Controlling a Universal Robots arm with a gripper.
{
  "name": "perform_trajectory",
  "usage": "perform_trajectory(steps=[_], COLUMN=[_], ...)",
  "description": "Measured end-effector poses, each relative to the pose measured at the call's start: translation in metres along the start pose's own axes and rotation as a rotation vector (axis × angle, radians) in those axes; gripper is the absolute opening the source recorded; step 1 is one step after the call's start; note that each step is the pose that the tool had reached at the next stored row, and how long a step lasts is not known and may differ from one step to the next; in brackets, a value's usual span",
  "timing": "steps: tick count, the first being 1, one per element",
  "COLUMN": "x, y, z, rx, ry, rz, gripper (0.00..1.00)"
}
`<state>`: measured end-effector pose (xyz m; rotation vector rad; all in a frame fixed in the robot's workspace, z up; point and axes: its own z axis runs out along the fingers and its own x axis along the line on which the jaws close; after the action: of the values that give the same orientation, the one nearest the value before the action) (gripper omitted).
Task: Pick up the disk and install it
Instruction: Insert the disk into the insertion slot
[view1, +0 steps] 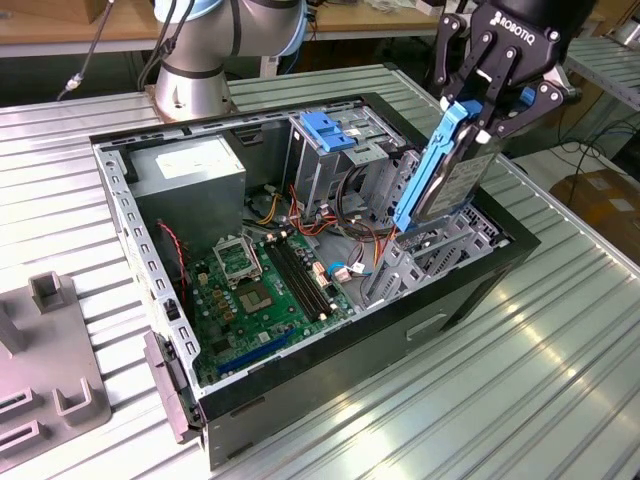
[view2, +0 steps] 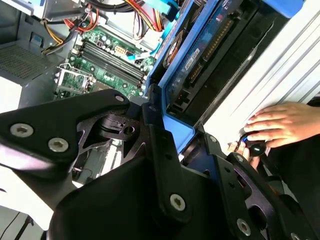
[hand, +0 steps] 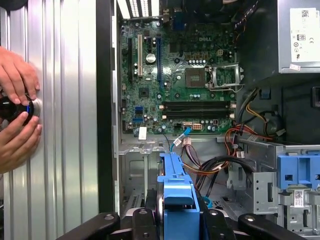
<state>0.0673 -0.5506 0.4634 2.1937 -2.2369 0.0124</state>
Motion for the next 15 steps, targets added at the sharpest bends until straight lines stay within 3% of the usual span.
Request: perform_trajectory(steps=[11, 15], x=[0.0118, 0.0124], y=[-0.0045, -0.0047], z=[0.0122, 0.0144], rx=[0.0, -0.0001], ry=[-0.0001, 0.0003], rz=[0.005, 0.012], gripper=[0.37, 0.37])
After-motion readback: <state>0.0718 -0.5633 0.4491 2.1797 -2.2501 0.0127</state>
